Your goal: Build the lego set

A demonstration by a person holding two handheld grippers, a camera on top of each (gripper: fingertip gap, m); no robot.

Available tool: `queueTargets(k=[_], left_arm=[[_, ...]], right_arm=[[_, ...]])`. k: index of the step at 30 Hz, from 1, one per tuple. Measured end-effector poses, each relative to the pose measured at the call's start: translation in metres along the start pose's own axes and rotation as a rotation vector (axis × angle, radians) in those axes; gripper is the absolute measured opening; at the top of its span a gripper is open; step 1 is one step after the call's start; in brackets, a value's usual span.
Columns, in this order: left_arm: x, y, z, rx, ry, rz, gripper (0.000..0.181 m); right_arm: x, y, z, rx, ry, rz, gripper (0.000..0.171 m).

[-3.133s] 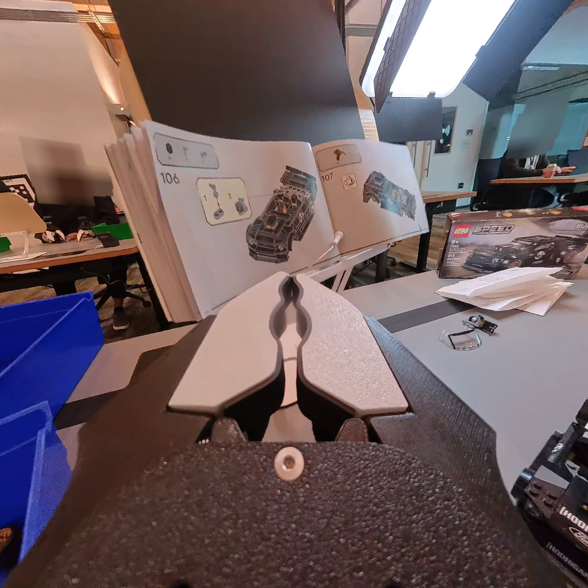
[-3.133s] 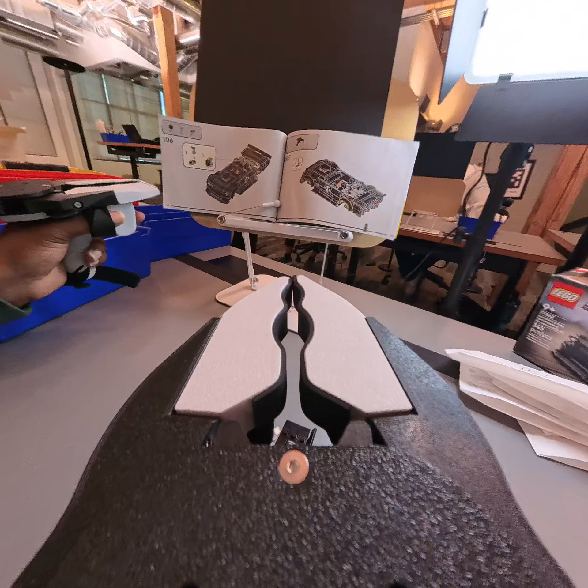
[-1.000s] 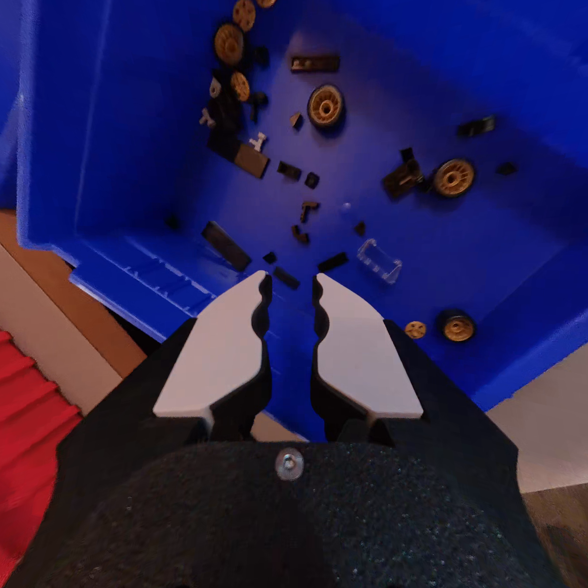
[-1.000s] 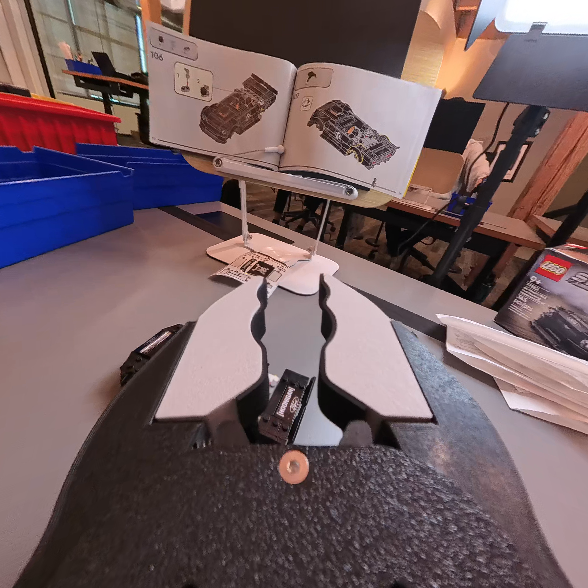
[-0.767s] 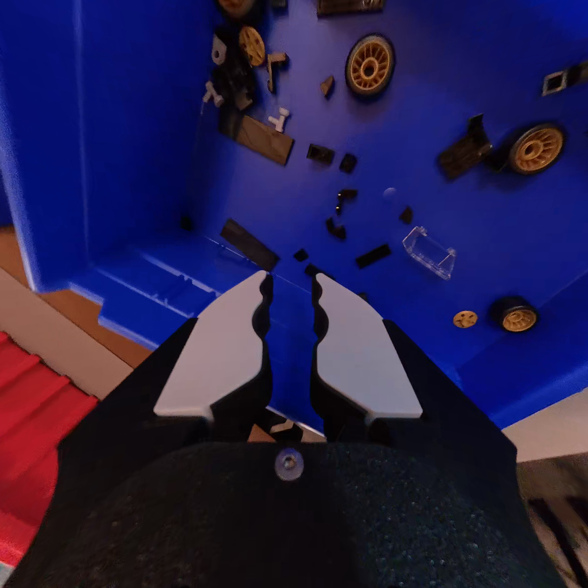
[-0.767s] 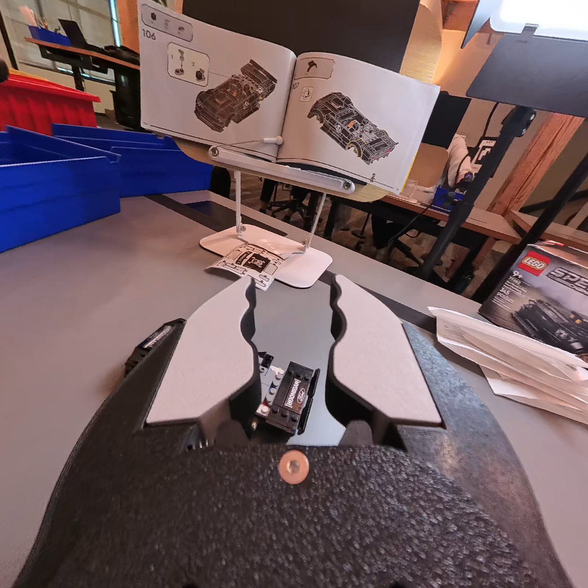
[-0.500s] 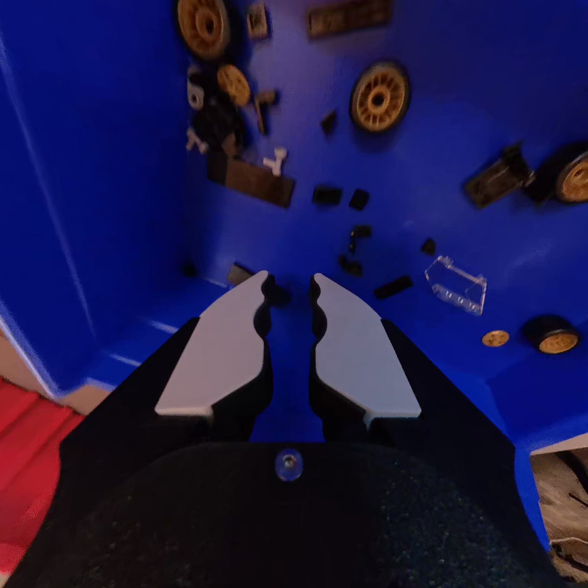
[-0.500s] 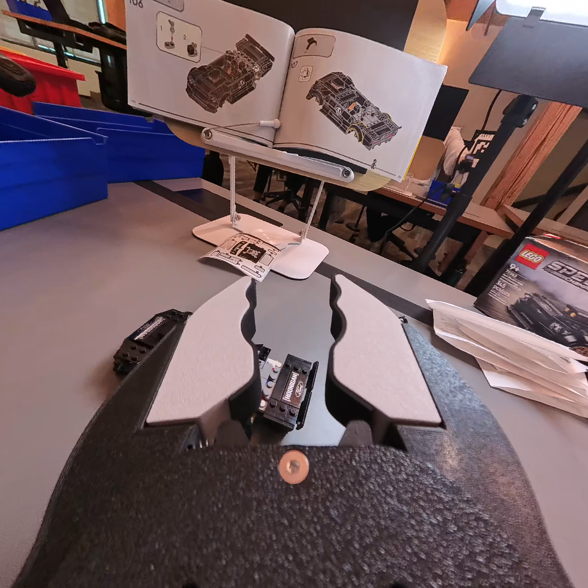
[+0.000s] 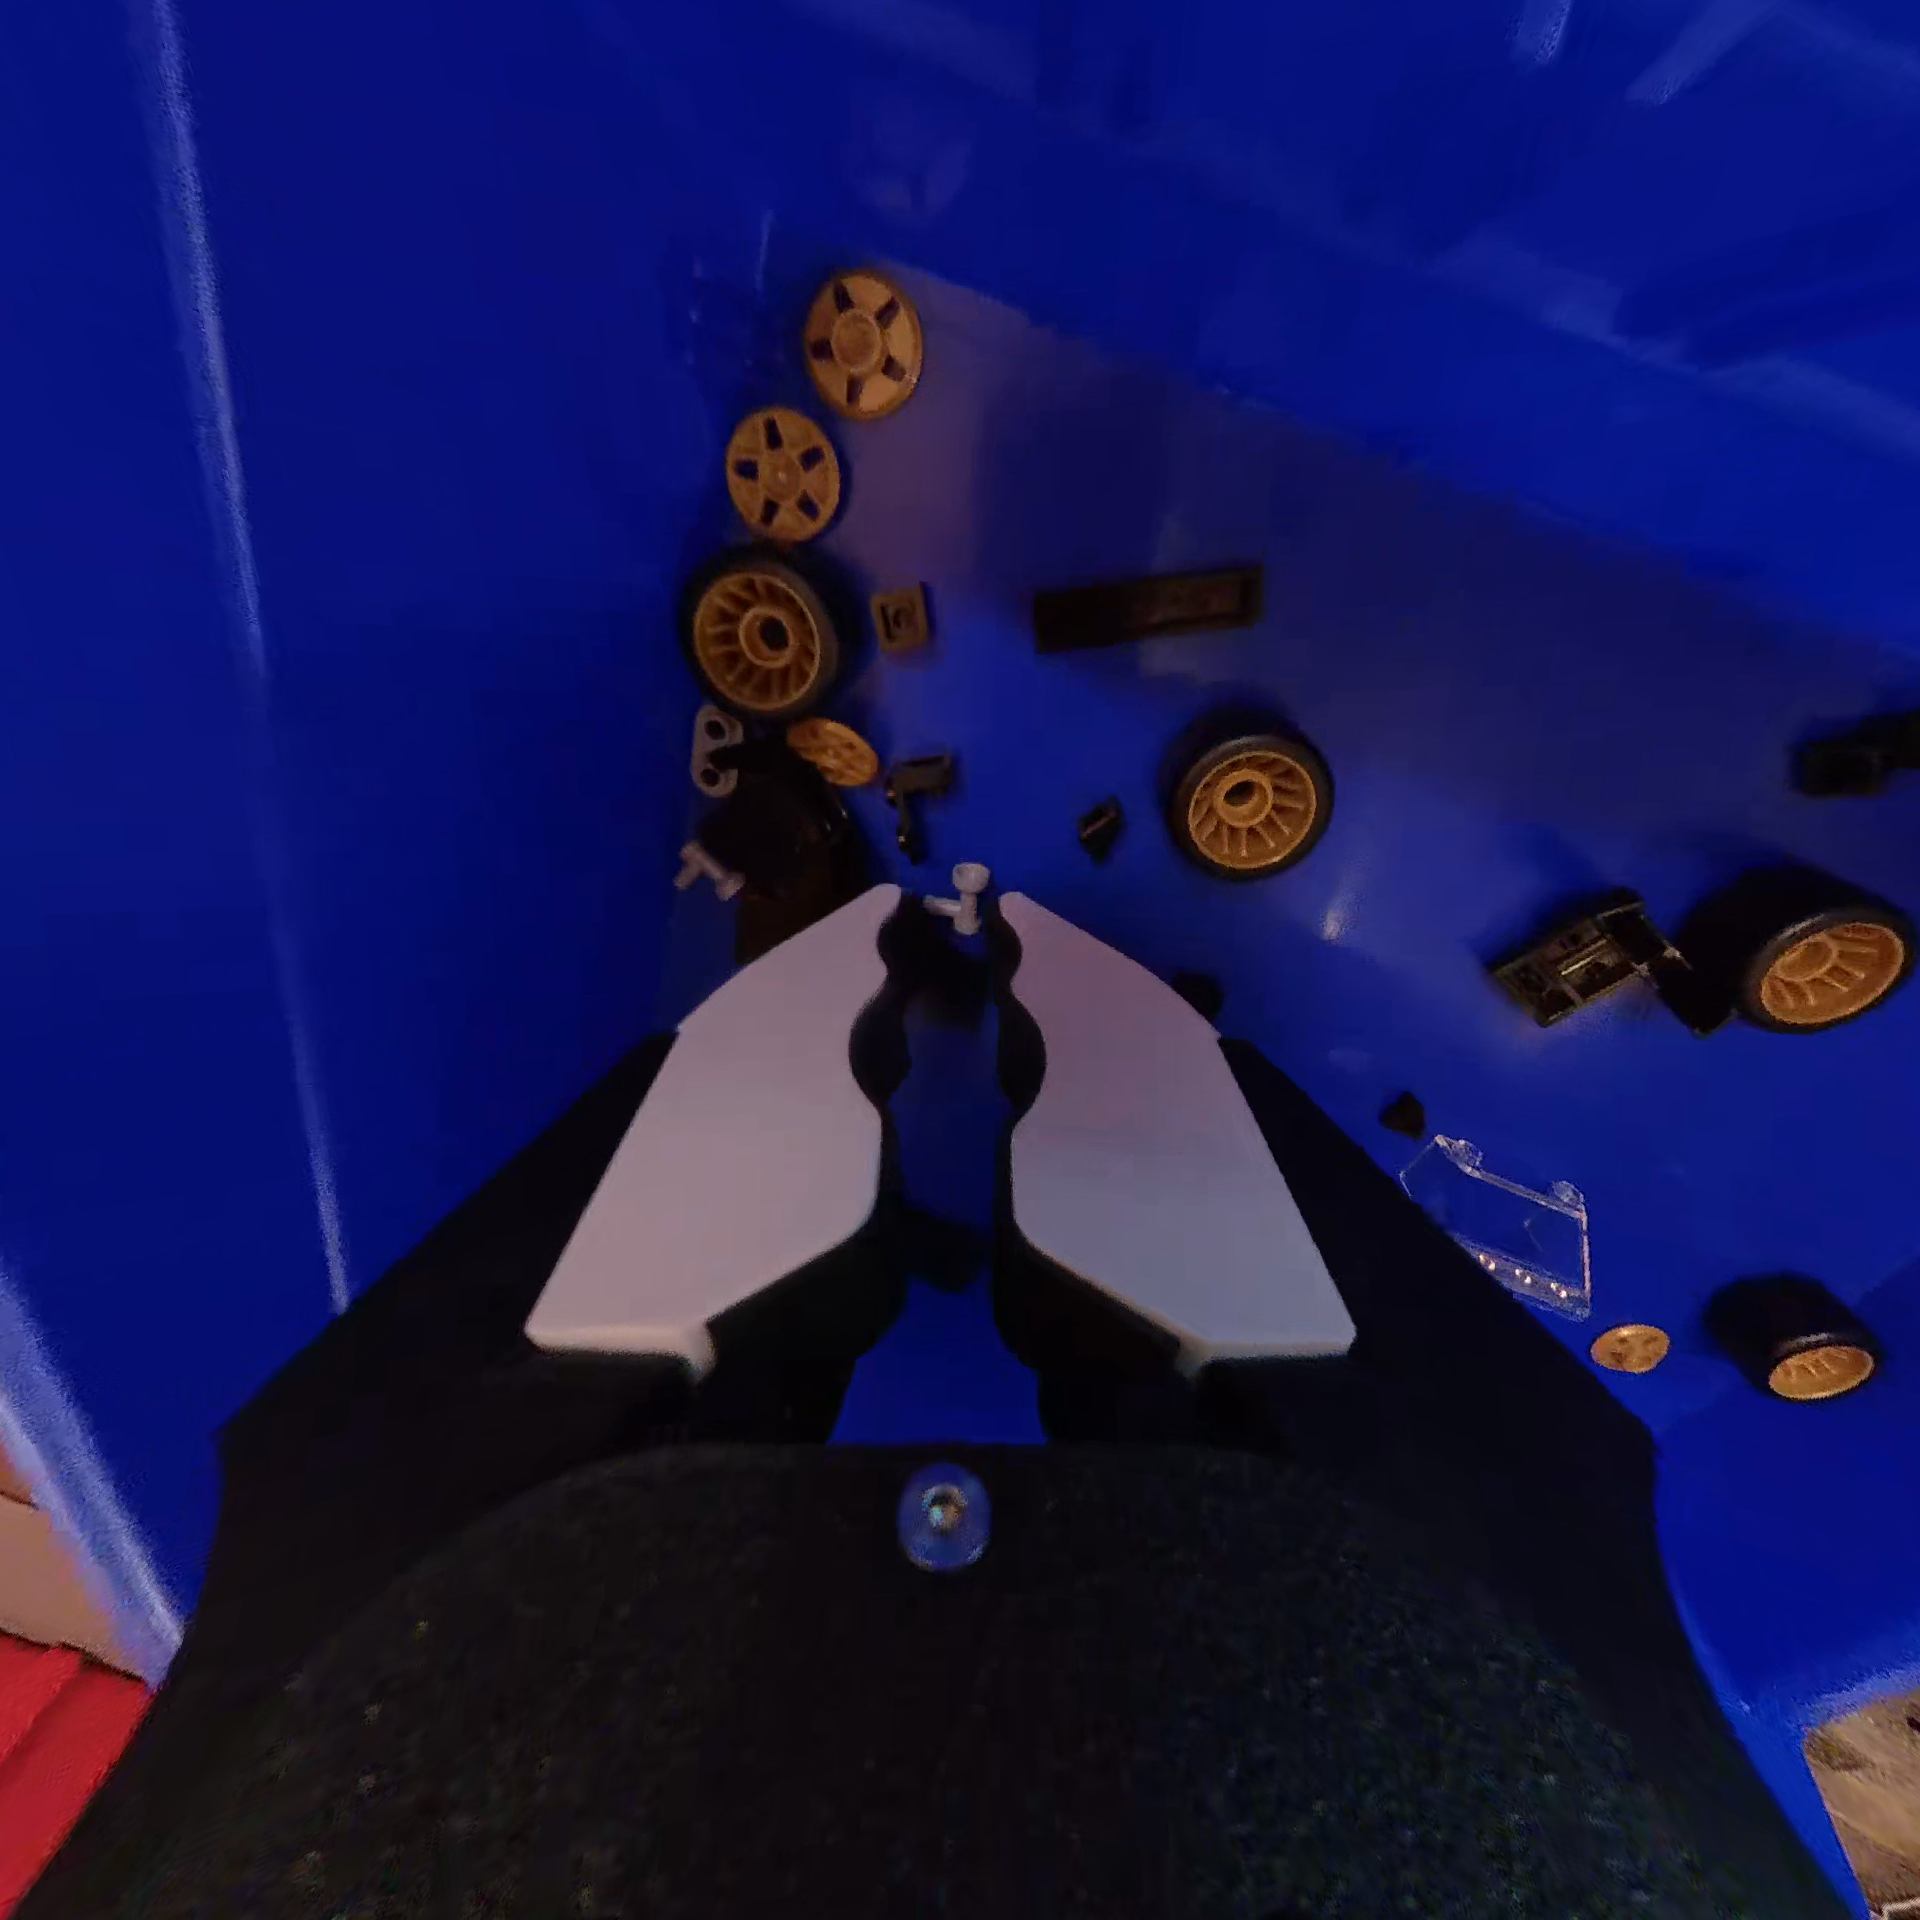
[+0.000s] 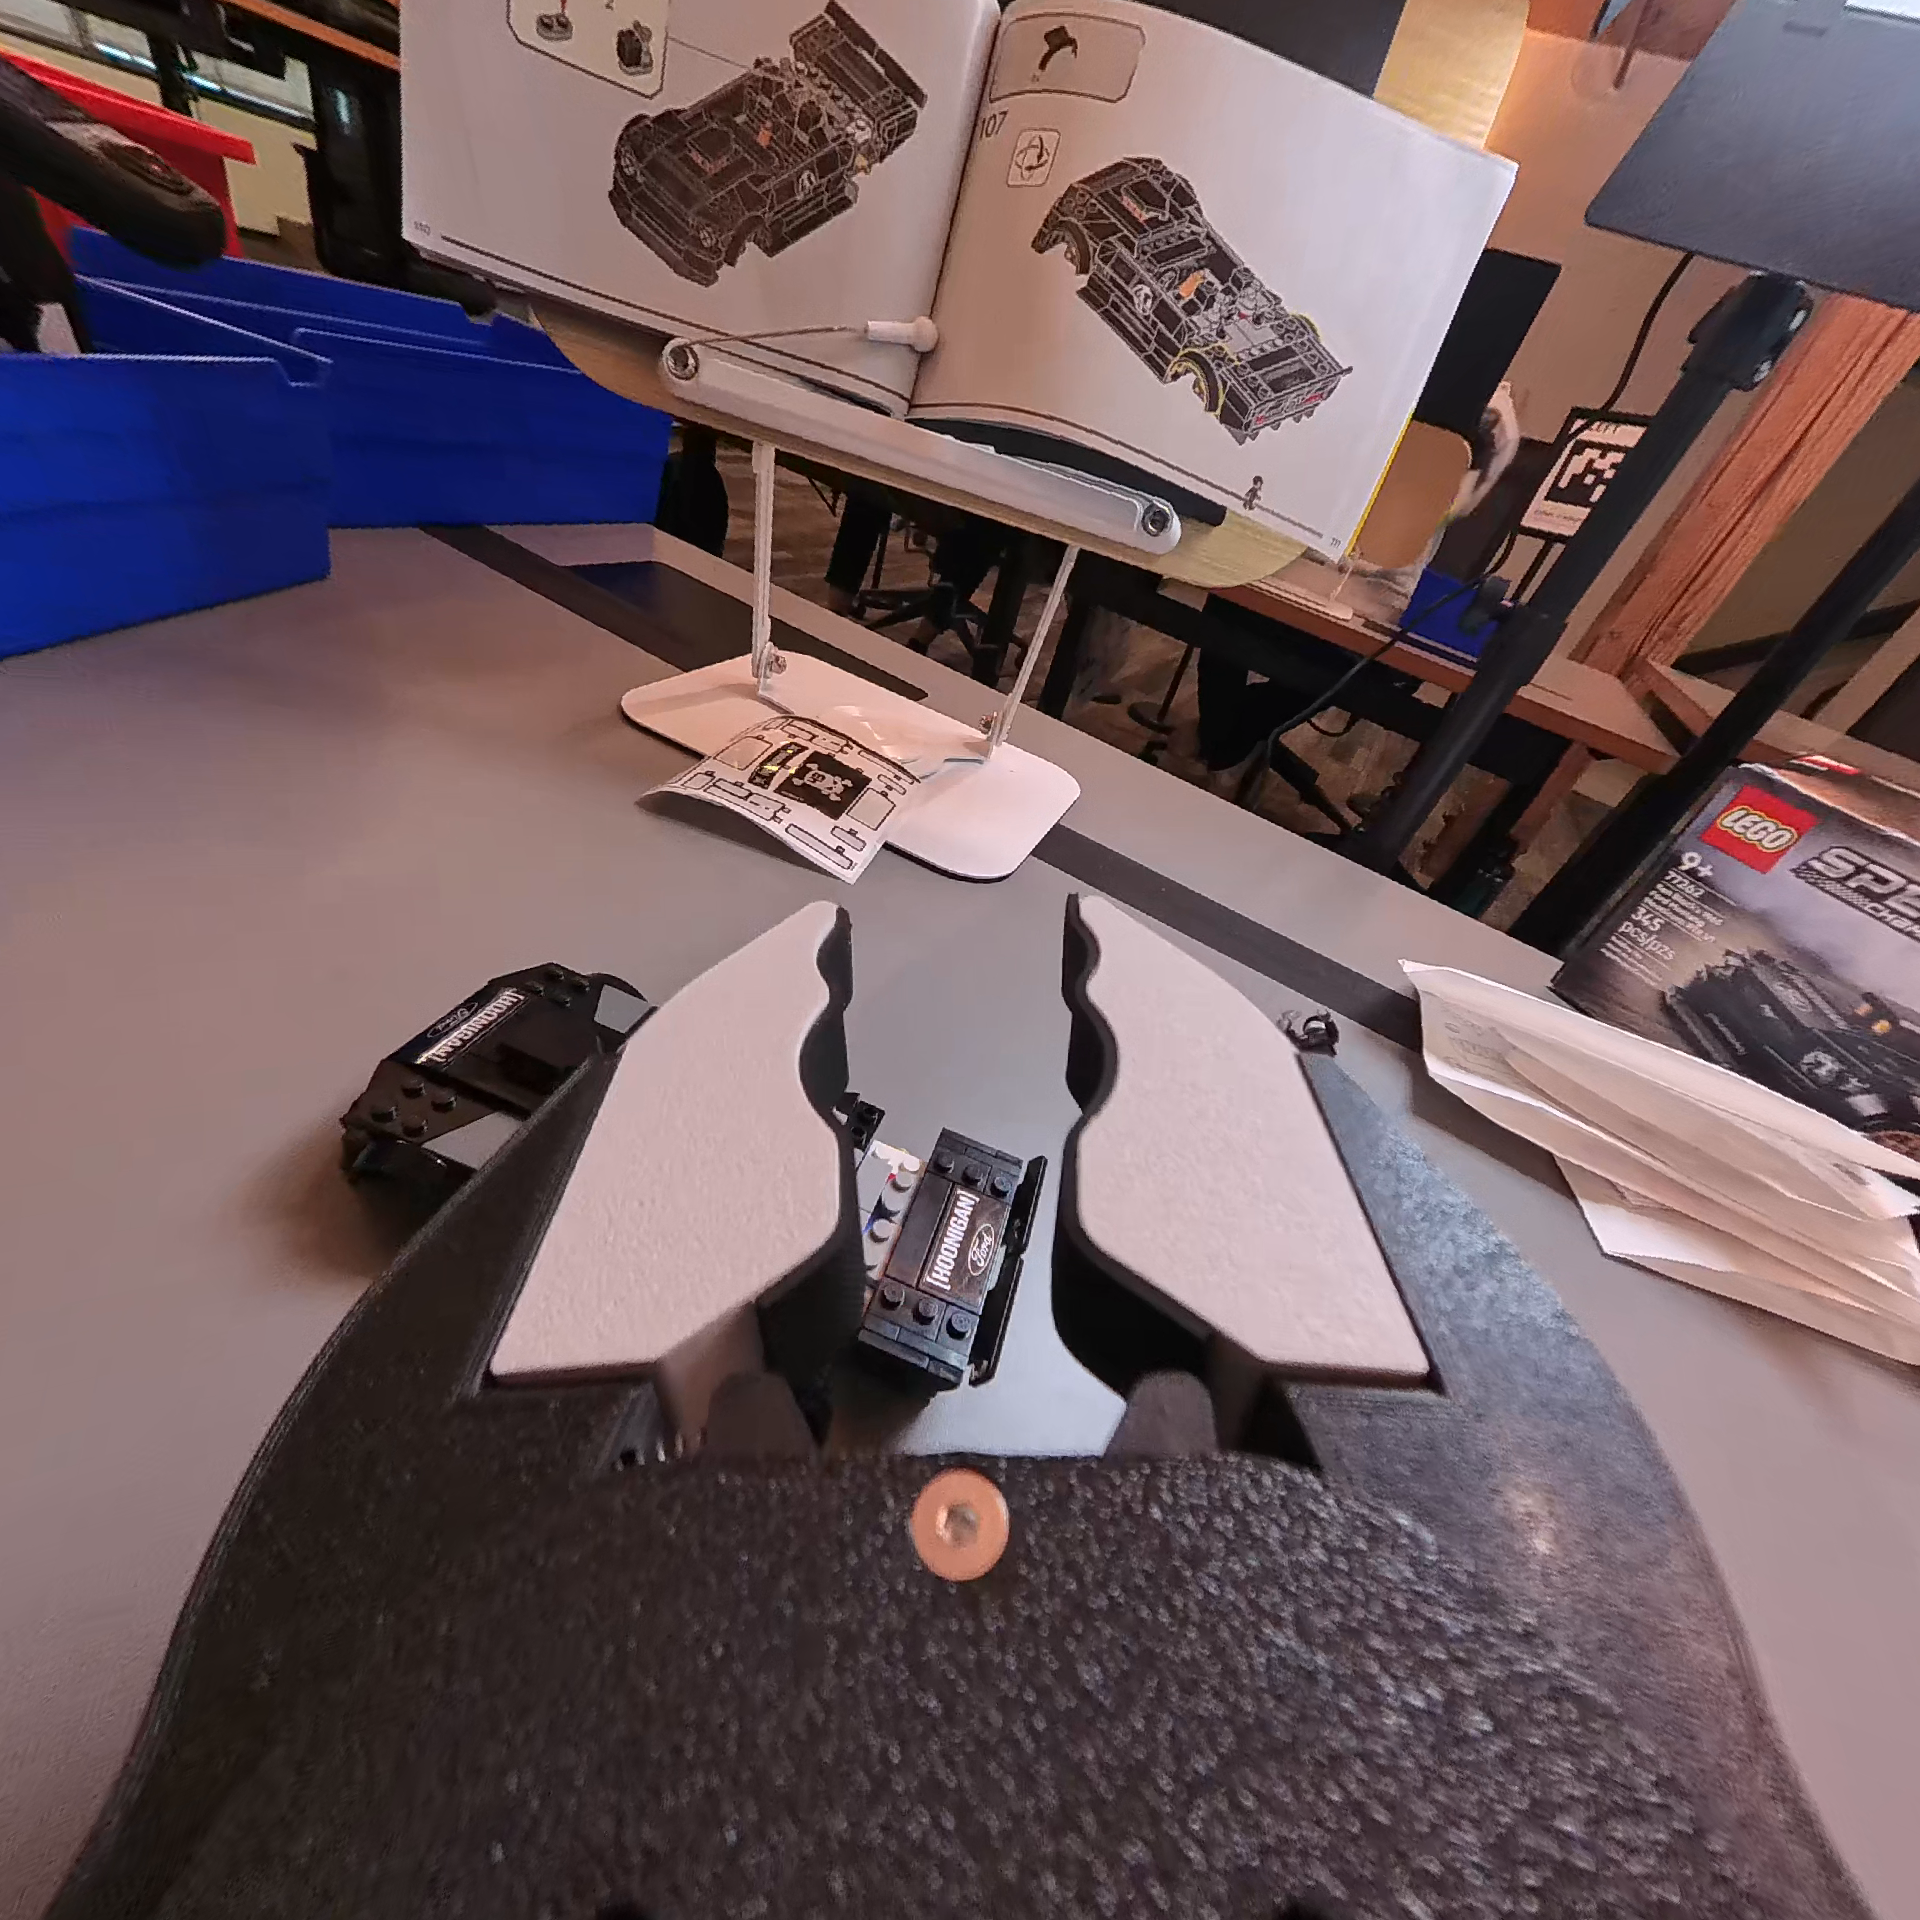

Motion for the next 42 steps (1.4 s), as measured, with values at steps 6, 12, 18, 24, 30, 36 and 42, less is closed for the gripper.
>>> queueTargets(k=[6, 12, 18, 24, 30, 36, 42], left_arm=[[-0.002, 0.004, -0.006, 0.014, -0.019, 0.016, 0.009], [0.027, 0.081, -0.117, 0.144, 0.343, 0.144, 0.005], [0.112, 0.256, -0.131, 0.049, 0.578, 0.388, 0.005], [0.189, 0.347, -0.048, -0.036, 0.602, 0.467, 0.005], [0.208, 0.37, -0.02, -0.081, 0.551, 0.566, 0.005], [0.204, 0.371, -0.014, -0.143, 0.597, 0.552, 0.025], [0.189, 0.366, -0.014, -0.264, 0.576, 0.479, 0.048]], right_arm=[[0.001, 0.002, -0.002, 0.003, 0.006, 0.008, 0.038], [0.007, 0.012, -0.014, -0.004, 0.056, 0.045, 0.038], [0.019, 0.02, -0.023, 0.019, 0.129, 0.161, 0.037], [0.023, 0.027, -0.037, -0.037, 0.131, 0.112, 0.037], [0.013, 0.044, -0.052, -0.163, 0.09, 0.118, 0.038], [0.004, 0.048, -0.048, -0.207, 0.057, 0.128, 0.039], [0.001, 0.039, -0.035, -0.181, 0.026, 0.089, 0.039]])
Point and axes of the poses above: each gripper's, where its closed fingertips meet, z out along the fingers, x out of its top, y = z × x across the jaws, the point moved 8 cm from there along -z, back along the fingers, and after that the axes turned 6 degrees about z, right-handed, at the moved point
